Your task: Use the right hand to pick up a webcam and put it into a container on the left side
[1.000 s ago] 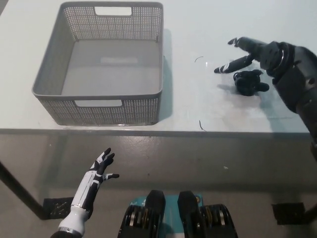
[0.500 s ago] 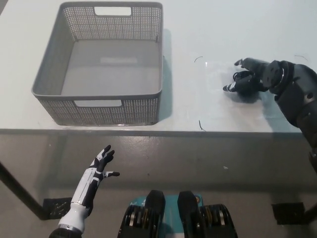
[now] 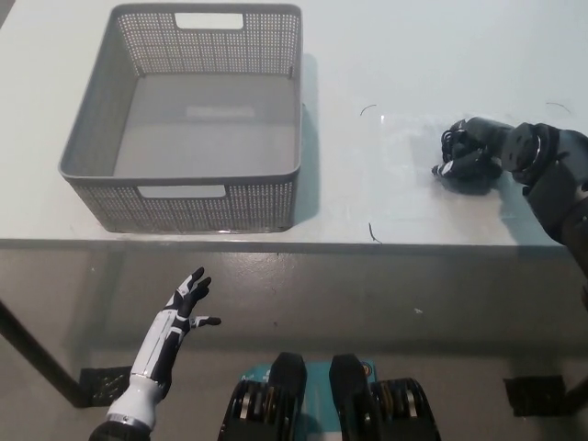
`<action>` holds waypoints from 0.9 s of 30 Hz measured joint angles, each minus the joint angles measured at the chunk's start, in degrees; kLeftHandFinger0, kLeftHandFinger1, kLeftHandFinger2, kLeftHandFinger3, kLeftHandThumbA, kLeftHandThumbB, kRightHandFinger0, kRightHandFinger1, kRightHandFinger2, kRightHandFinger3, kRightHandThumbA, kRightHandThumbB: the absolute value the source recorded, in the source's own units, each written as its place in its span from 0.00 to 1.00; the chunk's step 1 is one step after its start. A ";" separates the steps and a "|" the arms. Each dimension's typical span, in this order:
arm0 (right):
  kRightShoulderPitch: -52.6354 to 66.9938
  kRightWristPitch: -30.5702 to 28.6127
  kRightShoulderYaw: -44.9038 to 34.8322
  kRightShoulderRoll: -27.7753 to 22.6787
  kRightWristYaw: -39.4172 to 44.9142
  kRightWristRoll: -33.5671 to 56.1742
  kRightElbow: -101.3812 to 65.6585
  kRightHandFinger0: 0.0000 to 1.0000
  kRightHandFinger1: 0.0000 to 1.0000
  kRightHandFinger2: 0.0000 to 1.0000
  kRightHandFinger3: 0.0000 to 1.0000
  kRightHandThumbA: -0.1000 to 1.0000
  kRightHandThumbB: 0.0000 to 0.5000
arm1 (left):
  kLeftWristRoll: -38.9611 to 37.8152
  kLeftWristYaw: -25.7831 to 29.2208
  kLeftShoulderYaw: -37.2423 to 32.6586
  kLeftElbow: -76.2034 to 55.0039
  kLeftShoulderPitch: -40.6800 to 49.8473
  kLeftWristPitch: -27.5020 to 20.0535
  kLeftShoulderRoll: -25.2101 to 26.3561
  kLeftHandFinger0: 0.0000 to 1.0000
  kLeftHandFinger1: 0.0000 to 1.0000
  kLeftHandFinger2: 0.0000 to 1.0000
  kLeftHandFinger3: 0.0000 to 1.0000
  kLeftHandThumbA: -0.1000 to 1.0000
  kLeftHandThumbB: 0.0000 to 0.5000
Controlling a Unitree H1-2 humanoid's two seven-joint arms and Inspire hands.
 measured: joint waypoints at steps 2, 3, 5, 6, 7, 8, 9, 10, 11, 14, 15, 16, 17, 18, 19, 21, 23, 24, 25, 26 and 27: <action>0.07 -0.36 -0.70 -0.01 -0.27 0.20 0.07 0.96 1.00 1.00 0.79 0.04 0.50 | -0.02 -0.09 0.01 0.00 -0.27 0.00 0.02 0.74 1.00 1.00 1.00 1.00 0.95; 0.19 -0.60 -1.04 -0.01 -0.89 0.25 0.06 0.70 0.82 0.78 0.58 0.00 0.42 | -0.02 -0.12 0.02 0.00 -0.44 0.00 0.02 0.73 1.00 1.00 1.00 1.00 0.95; 0.41 -1.06 -1.85 -0.04 -2.41 0.40 0.06 0.35 0.55 0.57 0.48 0.00 0.39 | -0.02 -0.14 0.03 0.00 -0.82 0.00 0.02 0.73 1.00 1.00 1.00 1.00 0.96; 0.61 -1.25 -2.31 -0.04 -3.45 0.48 0.06 0.06 0.31 0.39 0.44 0.00 0.30 | -0.02 -0.15 0.03 0.00 -1.03 0.00 0.02 0.74 1.00 1.00 1.00 1.00 0.95; 0.81 -1.58 -2.76 -0.09 -4.72 0.55 0.05 0.00 0.31 0.54 0.60 0.00 0.30 | -0.06 -0.18 0.05 0.05 -1.29 0.00 0.03 0.74 1.00 1.00 1.00 1.00 0.95; 0.95 -2.06 -3.21 -0.17 -6.14 0.62 0.04 0.01 0.43 0.78 0.77 0.00 0.30 | -0.13 -0.22 0.09 0.23 -1.60 0.00 0.04 0.74 1.00 1.00 1.00 1.00 0.95; 1.07 -2.46 -3.66 -0.24 -7.17 0.74 0.03 0.03 0.49 0.84 0.79 0.00 0.32 | -0.20 -0.27 0.12 0.36 -1.81 0.00 0.04 0.74 1.00 1.00 1.00 1.00 0.94; 1.24 -2.94 -4.33 -0.31 -8.23 0.93 0.03 0.17 0.65 0.93 0.83 0.00 0.36 | -0.28 -0.32 0.14 0.43 -1.95 0.00 0.04 0.73 1.00 1.00 1.00 1.00 0.94; 1.41 -3.32 -4.90 -0.33 -9.02 1.13 0.03 0.17 0.63 0.92 0.82 0.00 0.38 | -0.37 -0.38 0.16 0.49 -2.00 0.00 0.04 0.72 1.00 1.00 1.00 1.00 0.93; 2.07 -4.43 -7.05 -0.34 -11.26 1.97 0.04 0.06 0.58 0.95 0.92 0.00 0.33 | -0.63 -0.55 0.26 0.74 -2.01 0.00 0.04 0.71 1.00 1.00 1.00 1.00 0.92; 2.29 -4.89 -7.85 -0.33 -11.79 2.31 0.04 0.07 0.62 0.98 0.95 0.00 0.33 | -0.69 -0.60 0.29 0.81 -2.01 0.00 0.04 0.71 1.00 1.00 1.00 1.00 0.92; 2.39 -5.24 -8.39 -0.32 -12.42 2.51 0.04 0.08 0.62 0.99 0.96 0.00 0.33 | -0.73 -0.67 0.30 0.84 -2.01 0.00 0.04 0.71 1.00 1.00 1.00 1.00 0.92; 2.44 -5.64 -8.89 -0.32 -13.03 2.64 0.03 0.07 0.61 0.98 0.96 0.00 0.34 | -0.77 -0.73 0.33 0.88 -2.01 0.00 0.04 0.71 1.00 1.00 1.00 1.00 0.94; 2.43 -6.04 -9.30 -0.32 -13.74 2.75 0.01 0.04 0.57 0.96 0.96 0.00 0.33 | -0.81 -0.75 0.37 0.91 -2.01 0.00 0.04 0.71 1.00 1.00 1.00 1.00 0.94; 2.40 -6.35 -9.58 -0.33 -14.22 2.84 -0.04 0.00 0.53 0.93 0.95 0.00 0.32 | -0.85 -0.77 0.40 0.92 -2.01 0.00 0.04 0.70 1.00 1.00 1.00 1.00 0.93; 2.28 -7.28 -10.44 -0.35 -15.44 3.10 -0.29 0.00 0.51 0.91 0.95 0.00 0.32 | -0.94 -0.79 0.47 0.96 -2.01 0.00 0.05 0.70 1.00 1.00 1.00 1.00 0.93; 1.95 -8.17 -11.14 -0.35 -16.58 3.38 -0.65 0.00 0.48 0.88 0.94 0.00 0.30 | -0.96 -0.80 0.55 0.96 -2.01 0.00 0.04 0.70 1.00 1.00 1.00 1.00 0.92; 1.75 -8.50 -11.39 -0.37 -16.87 3.49 -0.85 0.00 0.48 0.87 0.94 0.00 0.30 | -0.96 -0.80 0.56 0.97 -2.01 0.00 0.05 0.70 1.00 1.00 1.00 1.00 0.92; 1.37 -9.09 -11.78 -0.38 -17.40 3.63 -1.36 0.00 0.47 0.86 0.93 0.00 0.30 | -0.97 -0.81 0.58 0.97 -2.01 0.00 0.05 0.71 1.00 1.00 1.00 1.00 0.92; 1.00 -9.44 -11.99 -0.41 -17.69 3.72 -1.72 0.00 0.47 0.86 0.93 0.00 0.31 | -0.97 -0.83 0.58 0.97 -2.01 0.00 0.06 0.72 1.00 1.00 1.00 1.00 0.92; 0.17 -9.78 -12.44 -0.42 -18.11 3.83 -2.28 0.00 0.44 0.84 0.92 0.00 0.32 | -0.97 -0.85 0.59 0.97 -2.01 0.00 0.06 0.72 1.00 1.00 1.00 1.00 0.92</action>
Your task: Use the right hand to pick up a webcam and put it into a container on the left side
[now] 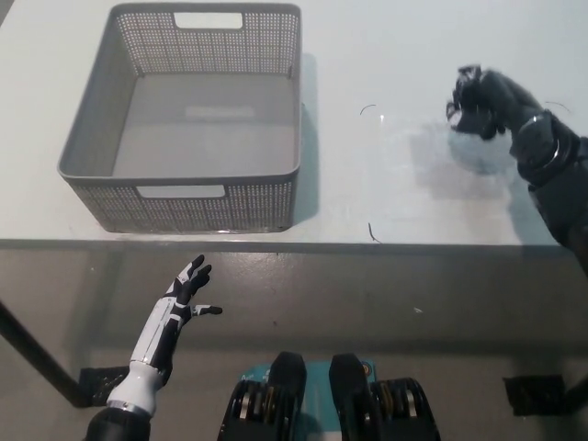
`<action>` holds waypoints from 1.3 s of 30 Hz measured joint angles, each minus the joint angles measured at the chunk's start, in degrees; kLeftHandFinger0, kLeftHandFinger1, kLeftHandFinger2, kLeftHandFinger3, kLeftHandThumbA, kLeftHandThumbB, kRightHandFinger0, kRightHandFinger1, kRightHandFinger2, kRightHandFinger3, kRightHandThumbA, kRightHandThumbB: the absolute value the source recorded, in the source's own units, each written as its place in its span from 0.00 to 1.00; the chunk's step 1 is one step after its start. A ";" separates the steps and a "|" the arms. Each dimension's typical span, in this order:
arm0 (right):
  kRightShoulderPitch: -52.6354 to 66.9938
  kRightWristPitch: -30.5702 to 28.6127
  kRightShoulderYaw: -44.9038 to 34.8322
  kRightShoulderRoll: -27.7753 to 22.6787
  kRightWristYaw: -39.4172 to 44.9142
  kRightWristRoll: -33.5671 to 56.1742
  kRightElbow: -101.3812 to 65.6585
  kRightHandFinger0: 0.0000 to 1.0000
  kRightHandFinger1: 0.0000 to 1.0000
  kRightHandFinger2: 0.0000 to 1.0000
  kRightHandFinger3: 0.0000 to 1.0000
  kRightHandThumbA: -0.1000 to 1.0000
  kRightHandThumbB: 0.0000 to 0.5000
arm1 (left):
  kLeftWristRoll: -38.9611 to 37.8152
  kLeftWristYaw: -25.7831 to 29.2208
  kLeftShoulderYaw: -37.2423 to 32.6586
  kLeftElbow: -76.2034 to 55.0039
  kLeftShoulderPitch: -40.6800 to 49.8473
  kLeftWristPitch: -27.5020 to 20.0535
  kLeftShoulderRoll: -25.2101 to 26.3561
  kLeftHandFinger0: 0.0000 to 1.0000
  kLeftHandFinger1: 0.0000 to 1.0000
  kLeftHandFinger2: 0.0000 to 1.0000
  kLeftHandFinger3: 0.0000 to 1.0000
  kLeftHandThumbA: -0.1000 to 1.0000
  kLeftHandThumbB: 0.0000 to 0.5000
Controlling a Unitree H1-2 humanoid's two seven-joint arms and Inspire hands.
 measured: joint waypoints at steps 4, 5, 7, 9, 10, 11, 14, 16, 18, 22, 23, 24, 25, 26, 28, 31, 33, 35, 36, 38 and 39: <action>-3.51 -0.64 -1.32 -0.17 -0.69 0.39 -3.08 0.00 0.41 0.85 0.93 0.00 0.31 | -0.01 -0.02 -0.01 0.01 0.00 0.00 0.00 0.73 1.00 1.00 1.00 1.00 0.91; -4.38 -0.84 -1.67 -0.18 -0.73 0.53 -3.86 0.00 0.43 0.86 0.96 0.00 0.31 | -0.01 -0.03 -0.01 0.01 0.00 0.00 0.00 0.73 1.00 1.00 1.00 1.00 0.91; -6.41 -0.99 -2.51 -0.17 -0.73 0.86 -6.24 0.00 0.44 0.85 0.97 0.00 0.35 | -0.02 -0.14 -0.02 0.02 0.00 0.00 0.01 0.73 1.00 1.00 1.00 1.00 0.90; -8.29 -1.01 -2.91 -0.07 -0.69 1.02 -8.97 0.00 0.44 0.85 0.92 0.00 0.38 | -0.01 -0.28 -0.06 0.06 0.00 -0.02 0.01 0.73 1.00 1.00 1.00 1.00 0.89; -9.37 -1.00 -3.00 0.08 -0.64 1.05 -10.86 0.00 0.43 0.83 0.90 0.00 0.37 | -0.01 -0.29 -0.07 0.12 -0.01 -0.03 0.02 0.73 1.00 1.00 1.00 1.00 0.89; -10.15 -0.95 -3.02 0.28 -0.52 1.06 -12.73 0.00 0.43 0.83 0.91 0.00 0.36 | 0.00 -0.29 -0.10 0.13 -0.01 -0.03 0.02 0.74 1.00 1.00 1.00 1.00 0.90; -11.57 -0.56 -2.96 1.42 0.18 1.05 -18.23 0.00 0.35 0.78 0.88 0.00 0.36 | -0.01 -0.30 -0.15 0.15 -0.01 -0.03 0.02 0.77 1.00 1.00 1.00 1.00 0.91; -12.41 -0.50 -2.67 2.91 0.75 1.05 -20.60 0.00 0.35 0.77 0.87 0.00 0.42 | -0.01 -0.36 -0.29 0.16 -0.02 -0.03 0.01 0.81 1.00 1.00 1.00 1.00 0.92; -13.15 -0.50 -2.00 4.82 1.23 0.97 -21.66 0.00 0.33 0.73 0.82 0.00 0.45 | -0.02 -0.79 -0.64 0.32 -0.04 -0.10 0.03 0.82 1.00 1.00 1.00 1.00 0.95; -13.98 -0.09 -0.42 8.65 1.79 0.71 -22.13 0.00 0.33 0.75 0.79 0.00 0.44 | 0.02 -1.29 -1.50 0.42 -0.03 -0.16 0.02 1.00 1.00 1.00 1.00 1.00 1.00; -14.21 -0.01 -0.12 9.73 1.92 0.70 -22.12 0.00 0.35 0.77 0.78 0.00 0.44 | 0.05 -1.38 -1.73 0.42 -0.03 -0.19 0.01 1.00 1.00 1.00 1.00 1.00 1.00; -14.38 0.03 -0.04 10.59 2.04 0.70 -22.09 0.00 0.37 0.78 0.79 0.00 0.44 | 0.07 -1.43 -1.89 0.42 -0.03 -0.20 0.01 1.00 1.00 1.00 1.00 1.00 1.00; -14.61 0.05 0.15 11.50 2.12 0.70 -21.86 0.00 0.38 0.80 0.80 0.00 0.43 | 0.09 -1.52 -2.18 0.42 -0.03 -0.25 0.04 1.00 1.00 1.00 1.00 1.00 1.00; -14.86 0.05 0.35 12.37 2.12 0.67 -21.48 0.00 0.38 0.79 0.78 0.00 0.45 | 0.10 -1.70 -2.46 0.42 -0.03 -0.28 0.09 1.00 1.00 1.00 1.00 1.00 1.00; -15.29 0.04 0.90 13.84 2.08 0.48 -20.47 0.00 0.31 0.71 0.69 0.00 0.45 | 0.06 -2.35 -3.13 0.42 -0.02 -0.28 0.22 1.00 1.00 1.00 1.00 1.00 1.00; -15.89 -0.02 1.83 15.59 1.99 0.01 -18.73 0.00 0.26 0.66 0.68 0.00 0.47 | -0.11 -3.71 -4.34 0.46 -0.03 -0.28 0.61 1.00 1.00 1.00 1.00 1.00 1.00; -16.09 -0.22 2.41 16.93 1.68 -0.33 -17.33 0.00 0.29 0.69 0.71 0.00 0.46 | -0.41 -5.01 -5.10 0.57 -0.03 -0.28 0.95 1.00 1.00 1.00 1.00 1.00 1.00; -16.12 -0.72 2.82 18.13 1.39 -0.51 -15.67 0.00 0.33 0.72 0.72 0.00 0.44 | -0.83 -6.19 -5.49 0.92 -0.03 -0.28 1.16 1.00 1.00 1.00 1.00 1.00 1.00; -16.14 -0.90 2.89 18.47 1.33 -0.53 -15.01 0.00 0.34 0.73 0.72 0.00 0.44 | -0.96 -6.59 -5.59 1.14 -0.03 -0.28 1.23 1.00 1.00 1.00 1.00 1.00 1.00; -16.14 -1.21 3.08 19.19 1.27 -0.55 -13.51 0.00 0.35 0.76 0.73 0.00 0.40 | -1.30 -7.45 -5.78 1.54 -0.03 -0.28 1.35 1.00 1.00 1.00 1.00 1.00 1.00; -16.14 -1.29 3.05 19.45 1.28 -0.50 -12.82 0.00 0.36 0.76 0.73 0.00 0.40 | -1.43 -7.82 -5.86 1.73 -0.03 -0.29 1.41 1.00 1.00 1.00 1.00 1.00 1.00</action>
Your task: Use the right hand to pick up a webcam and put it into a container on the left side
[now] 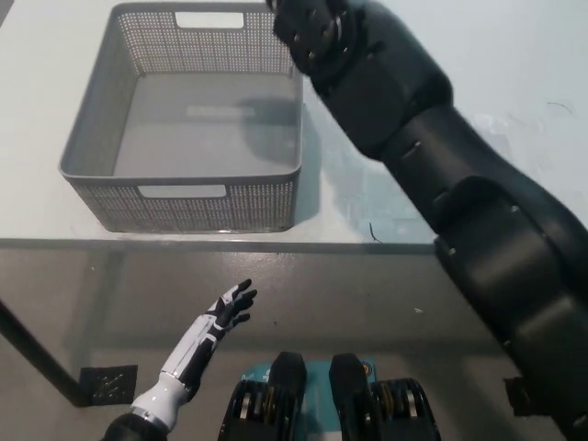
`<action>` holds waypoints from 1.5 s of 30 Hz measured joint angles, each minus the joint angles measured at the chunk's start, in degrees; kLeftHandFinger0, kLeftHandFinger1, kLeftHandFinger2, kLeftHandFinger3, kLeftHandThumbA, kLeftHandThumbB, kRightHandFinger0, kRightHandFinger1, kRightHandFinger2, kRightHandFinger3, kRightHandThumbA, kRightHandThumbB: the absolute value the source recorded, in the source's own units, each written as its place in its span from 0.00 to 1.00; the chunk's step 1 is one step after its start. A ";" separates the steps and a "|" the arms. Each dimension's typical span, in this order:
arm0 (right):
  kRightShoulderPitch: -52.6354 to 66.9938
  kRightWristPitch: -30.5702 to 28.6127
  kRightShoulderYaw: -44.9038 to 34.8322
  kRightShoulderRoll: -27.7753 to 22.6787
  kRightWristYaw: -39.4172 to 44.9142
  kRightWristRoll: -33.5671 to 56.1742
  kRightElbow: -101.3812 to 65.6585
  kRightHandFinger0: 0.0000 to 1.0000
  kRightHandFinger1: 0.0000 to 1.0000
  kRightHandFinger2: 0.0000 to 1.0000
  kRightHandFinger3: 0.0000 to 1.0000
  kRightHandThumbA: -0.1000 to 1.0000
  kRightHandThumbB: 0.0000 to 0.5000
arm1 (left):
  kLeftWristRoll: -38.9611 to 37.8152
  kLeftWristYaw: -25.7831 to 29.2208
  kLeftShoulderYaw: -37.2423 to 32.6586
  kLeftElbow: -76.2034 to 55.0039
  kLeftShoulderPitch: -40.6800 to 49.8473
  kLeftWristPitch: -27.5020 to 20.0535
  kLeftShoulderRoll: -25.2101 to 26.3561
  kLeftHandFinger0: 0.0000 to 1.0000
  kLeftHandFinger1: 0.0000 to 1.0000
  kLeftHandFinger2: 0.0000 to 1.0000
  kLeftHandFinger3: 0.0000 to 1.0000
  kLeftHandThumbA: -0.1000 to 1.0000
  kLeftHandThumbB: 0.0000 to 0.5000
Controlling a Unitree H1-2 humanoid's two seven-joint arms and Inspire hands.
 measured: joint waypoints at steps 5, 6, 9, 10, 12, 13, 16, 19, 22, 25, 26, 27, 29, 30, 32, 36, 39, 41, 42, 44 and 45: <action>0.14 -0.95 0.04 1.04 -0.28 0.06 3.91 0.00 0.40 0.80 0.79 0.00 0.40 | -1.24 -2.40 -0.42 0.49 0.00 -0.01 0.22 1.00 1.00 1.00 1.00 1.00 1.00; 0.17 -0.98 0.05 1.20 -0.46 0.04 4.78 0.00 0.41 0.80 0.80 0.00 0.42 | -1.39 -2.71 -0.51 0.49 0.00 -0.01 0.24 1.00 1.00 1.00 1.00 1.00 1.00; 0.75 -1.01 0.04 1.61 -0.77 0.07 7.44 0.00 0.41 0.81 0.78 0.00 0.41 | -1.69 -3.57 -0.74 0.46 0.00 0.00 0.25 1.00 1.00 1.00 1.00 1.00 1.00; 1.07 -1.01 0.05 1.74 -0.81 0.08 8.31 0.00 0.41 0.81 0.78 0.00 0.41 | -1.76 -3.71 -0.81 0.45 0.00 0.00 0.26 1.00 1.00 1.00 1.00 1.00 1.00; 2.01 -0.96 0.20 2.02 -0.98 0.05 10.30 0.00 0.42 0.83 0.79 0.00 0.41 | -1.86 -4.11 -0.90 0.44 -0.06 0.00 0.27 1.00 1.00 1.00 1.00 1.00 1.00; 2.30 -0.96 0.25 2.10 -1.05 0.04 10.95 0.00 0.43 0.83 0.78 0.00 0.42 | -1.86 -4.23 -0.93 0.42 -0.08 0.01 0.29 1.00 1.00 1.00 1.00 1.00 1.00; 4.03 -0.97 0.31 2.36 -1.25 0.04 13.39 0.00 0.43 0.82 0.78 0.00 0.42 | -1.88 -4.62 -1.03 0.27 -0.26 0.03 0.38 1.00 1.00 1.00 1.00 1.00 1.00; 5.50 -0.96 0.52 2.56 -1.28 0.02 14.83 0.02 0.48 0.87 0.83 0.00 0.40 | -1.86 -4.90 -1.13 0.27 -0.55 0.03 0.42 1.00 1.00 1.00 1.00 1.00 1.00; 6.77 -0.97 0.92 2.76 -1.31 -0.02 15.41 0.02 0.49 0.87 0.84 0.00 0.37 | -1.81 -5.01 -1.16 0.13 -0.94 0.06 0.44 1.00 1.00 1.00 1.00 1.00 1.00; 7.90 -0.98 1.04 2.97 -1.31 -0.02 15.67 0.01 0.48 0.85 0.83 0.00 0.40 | -1.67 -5.06 -1.18 0.07 -1.44 0.07 0.56 1.00 1.00 1.00 1.00 1.00 1.00; 8.26 -0.98 1.12 3.03 -1.31 -0.02 15.73 0.00 0.47 0.84 0.82 0.00 0.41 | -1.65 -5.08 -1.18 0.04 -1.60 0.09 0.61 1.00 1.00 1.00 1.00 1.00 1.00; 8.63 -0.99 1.24 3.08 -1.32 -0.04 15.77 0.00 0.47 0.84 0.82 0.00 0.41 | -1.62 -5.08 -1.18 0.01 -1.70 0.11 0.63 1.00 1.00 1.00 1.00 1.00 1.00; 9.43 -1.10 1.63 3.22 -1.65 -0.20 15.86 0.01 0.48 0.84 0.81 0.00 0.40 | -1.42 -5.07 -1.26 -0.17 -1.76 0.15 0.68 1.00 1.00 1.00 1.00 1.00 1.00; 9.49 -1.17 1.68 3.24 -1.79 -0.23 15.86 0.01 0.48 0.83 0.80 0.00 0.38 | -1.40 -5.07 -1.27 -0.18 -1.76 0.15 0.69 1.00 1.00 1.00 1.00 1.00 1.00; 9.53 -1.22 1.87 3.31 -2.11 -0.39 15.86 0.01 0.51 0.88 0.85 0.00 0.37 | -1.19 -5.08 -1.40 -0.20 -1.76 0.15 0.71 1.00 1.00 1.00 1.00 1.00 1.00; 9.56 -1.23 1.95 3.84 -2.39 -0.64 15.89 0.33 0.84 1.00 1.00 0.13 0.47 | -0.69 -5.08 -1.78 -0.25 -1.85 0.23 0.73 1.00 1.00 1.00 1.00 1.00 1.00; 9.56 -1.08 2.12 4.31 -2.32 -0.83 16.07 1.00 1.00 1.00 1.00 0.59 0.74 | -0.38 -5.08 -1.96 -0.40 -2.13 0.32 0.88 1.00 1.00 1.00 1.00 1.00 1.00; 9.52 -1.01 2.12 4.36 -1.40 -0.82 16.09 1.00 1.00 1.00 1.00 0.77 0.83 | -0.29 -5.09 -2.02 -0.55 -2.34 0.42 0.97 1.00 1.00 1.00 1.00 1.00 1.00; 9.39 -0.91 2.13 4.30 -0.53 -0.83 16.09 1.00 1.00 1.00 1.00 0.85 0.87 | -0.24 -5.09 -2.06 -0.74 -2.44 0.51 1.03 1.00 1.00 1.00 1.00 1.00 1.00; 9.26 -0.76 2.28 4.12 0.57 -0.87 16.07 1.00 1.00 1.00 1.00 0.95 0.81 | -0.21 -5.14 -2.12 -1.06 -2.55 0.62 1.08 1.00 1.00 1.00 1.00 1.00 1.00; 9.21 -0.70 2.30 4.02 1.00 -0.87 16.06 1.00 1.00 1.00 1.00 0.98 0.82 | -0.19 -5.16 -2.14 -1.11 -2.59 0.65 1.10 1.00 1.00 1.00 1.00 1.00 1.00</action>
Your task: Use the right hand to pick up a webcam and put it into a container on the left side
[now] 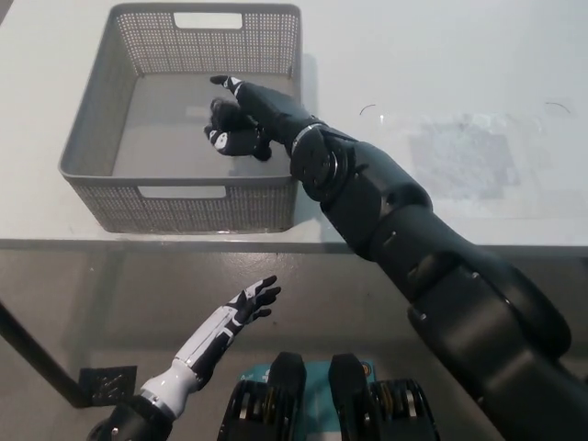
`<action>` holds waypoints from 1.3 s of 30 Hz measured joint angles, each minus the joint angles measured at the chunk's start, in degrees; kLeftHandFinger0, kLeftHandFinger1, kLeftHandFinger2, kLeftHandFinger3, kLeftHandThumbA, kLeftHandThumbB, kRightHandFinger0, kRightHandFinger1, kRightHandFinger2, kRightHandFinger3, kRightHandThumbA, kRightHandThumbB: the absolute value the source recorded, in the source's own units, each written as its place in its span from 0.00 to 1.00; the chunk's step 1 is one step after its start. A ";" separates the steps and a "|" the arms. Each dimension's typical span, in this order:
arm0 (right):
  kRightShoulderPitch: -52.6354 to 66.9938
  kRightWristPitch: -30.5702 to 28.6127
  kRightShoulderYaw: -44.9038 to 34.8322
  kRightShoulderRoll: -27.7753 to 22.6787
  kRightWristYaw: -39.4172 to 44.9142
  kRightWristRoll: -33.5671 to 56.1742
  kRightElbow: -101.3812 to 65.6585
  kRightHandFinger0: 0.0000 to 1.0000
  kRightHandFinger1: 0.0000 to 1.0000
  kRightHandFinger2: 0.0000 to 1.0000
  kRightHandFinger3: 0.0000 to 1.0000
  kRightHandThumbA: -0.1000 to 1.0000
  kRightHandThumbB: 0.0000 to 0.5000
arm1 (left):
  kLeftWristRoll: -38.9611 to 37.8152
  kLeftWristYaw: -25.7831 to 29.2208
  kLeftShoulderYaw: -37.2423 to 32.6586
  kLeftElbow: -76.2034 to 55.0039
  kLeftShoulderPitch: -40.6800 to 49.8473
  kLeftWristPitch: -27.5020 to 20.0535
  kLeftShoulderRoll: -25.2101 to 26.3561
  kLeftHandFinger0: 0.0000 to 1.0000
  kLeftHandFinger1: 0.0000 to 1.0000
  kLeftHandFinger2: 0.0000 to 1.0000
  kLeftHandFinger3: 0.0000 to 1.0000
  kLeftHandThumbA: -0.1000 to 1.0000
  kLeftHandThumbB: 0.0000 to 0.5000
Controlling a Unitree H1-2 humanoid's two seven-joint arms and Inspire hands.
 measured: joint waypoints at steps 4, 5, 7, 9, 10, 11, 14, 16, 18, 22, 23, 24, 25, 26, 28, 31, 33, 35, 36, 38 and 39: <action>-0.16 0.05 -0.05 -0.35 1.40 0.06 -0.12 1.00 1.00 1.00 1.00 1.00 0.86 | 0.06 -0.29 -0.05 -0.05 -0.03 0.40 0.04 1.00 1.00 1.00 1.00 1.00 1.00; -0.16 0.05 -0.06 -0.38 1.54 0.07 -0.15 1.00 1.00 1.00 1.00 1.00 0.88 | 0.07 -0.33 -0.05 -0.05 -0.03 0.48 0.04 1.00 1.00 1.00 1.00 1.00 1.00; -0.17 -0.04 -0.31 -0.64 2.17 0.20 -0.38 1.00 1.00 1.00 1.00 1.00 0.88 | 0.09 -0.48 -0.06 -0.10 -0.03 0.74 0.09 1.00 1.00 1.00 1.00 1.00 1.00; -0.17 -0.19 -0.87 -0.89 2.43 0.41 -0.58 1.00 1.00 1.00 1.00 1.00 0.90 | 0.12 -0.56 -0.07 -0.10 -0.03 0.83 0.13 1.00 1.00 1.00 1.00 1.00 1.00; -0.19 -0.30 -1.59 -1.28 2.59 0.74 -0.77 1.00 1.00 1.00 1.00 1.00 0.90 | 0.12 -0.61 -0.07 -0.10 -0.03 0.90 0.17 1.00 1.00 1.00 1.00 1.00 1.00; -0.19 -0.35 -1.99 -1.46 2.63 0.98 -0.90 1.00 1.00 1.00 1.00 1.00 0.92 | 0.12 -0.63 -0.07 -0.10 -0.03 0.91 0.18 1.00 1.00 1.00 1.00 1.00 1.00; -0.33 -0.70 -4.88 -2.98 3.11 2.53 -1.98 1.00 1.00 1.00 1.00 1.00 0.90 | 0.18 -0.70 -0.16 -0.09 -0.03 0.93 0.18 1.00 1.00 1.00 1.00 1.00 1.00; -0.94 -1.13 -6.33 -4.30 3.32 3.27 -3.01 1.00 1.00 1.00 1.00 1.00 0.88 | 0.27 -0.70 -0.21 -0.09 -0.03 0.93 0.19 1.00 1.00 1.00 1.00 1.00 1.00; -1.93 -1.78 -8.20 -5.64 3.63 4.47 -4.62 1.00 1.00 1.00 1.00 1.00 0.90 | 0.41 -0.72 -0.33 -0.08 -0.03 0.92 0.19 1.00 1.00 1.00 1.00 1.00 1.00; -3.93 -2.21 -13.06 -8.81 5.28 7.63 -12.37 1.00 1.00 1.00 1.00 1.00 0.89 | 0.44 -0.81 -0.53 -0.02 -0.04 0.93 0.19 1.00 1.00 1.00 1.00 1.00 1.00; -3.97 -2.23 -13.38 -8.97 5.44 7.85 -12.93 1.00 1.00 1.00 1.00 1.00 0.91 | 0.44 -0.83 -0.55 -0.01 -0.04 0.93 0.19 1.00 1.00 1.00 1.00 1.00 1.00; -4.34 -2.30 -14.90 -9.85 5.99 8.92 -16.30 1.00 1.00 1.00 1.00 1.00 0.91 | 0.44 -0.94 -0.58 0.14 -0.04 0.92 0.19 1.00 1.00 1.00 1.00 1.00 1.00; -4.44 -2.18 -15.63 -10.44 6.33 9.54 -18.88 1.00 1.00 1.00 1.00 1.00 0.88 | 0.43 -1.04 -0.60 0.36 -0.04 0.92 0.19 1.00 1.00 1.00 1.00 1.00 1.00; -4.37 -1.96 -16.13 -10.82 6.56 9.88 -20.82 1.00 1.00 1.00 1.00 1.00 0.86 | 0.44 -1.06 -0.60 0.55 -0.04 0.92 0.19 1.00 1.00 1.00 1.00 1.00 1.00; -3.79 -1.30 -17.07 -11.44 7.01 10.59 -25.42 1.00 1.00 1.00 1.00 1.00 0.81 | 0.44 -1.10 -0.60 0.84 -0.04 0.92 0.19 1.00 1.00 1.00 1.00 1.00 1.00; -1.69 -0.05 -18.37 -11.91 7.67 11.79 -32.71 1.00 1.00 1.00 1.00 1.00 0.86 | 0.43 -1.25 -0.59 1.46 -0.04 0.92 0.19 1.00 1.00 1.00 1.00 1.00 1.00; 0.58 0.64 -18.99 -12.09 8.09 12.49 -37.22 1.00 1.00 1.00 1.00 1.00 0.86 | 0.43 -1.31 -0.57 1.77 -0.03 0.93 0.19 1.00 1.00 1.00 1.00 1.00 1.00; 2.93 1.34 -19.47 -12.15 8.35 12.96 -41.26 1.00 1.00 1.00 1.00 1.00 0.86 | 0.43 -1.32 -0.55 1.86 -0.02 0.93 0.19 1.00 1.00 1.00 1.00 1.00 1.00; 4.69 1.74 -19.73 -12.18 8.53 13.28 -43.77 1.00 1.00 1.00 1.00 1.00 0.83 | 0.43 -1.32 -0.54 1.87 -0.02 0.94 0.19 1.00 1.00 1.00 1.00 1.00 1.00; 7.87 2.28 -20.08 -12.24 8.72 13.73 -47.61 1.00 1.00 1.00 1.00 1.00 0.80 | 0.43 -1.32 -0.53 1.88 -0.02 0.94 0.19 1.00 1.00 1.00 1.00 1.00 1.00; 10.36 2.59 -20.27 -12.31 8.83 13.90 -49.82 1.00 1.00 1.00 1.00 1.00 0.82 | 0.43 -1.32 -0.52 1.90 -0.02 0.94 0.19 1.00 1.00 1.00 1.00 1.00 1.00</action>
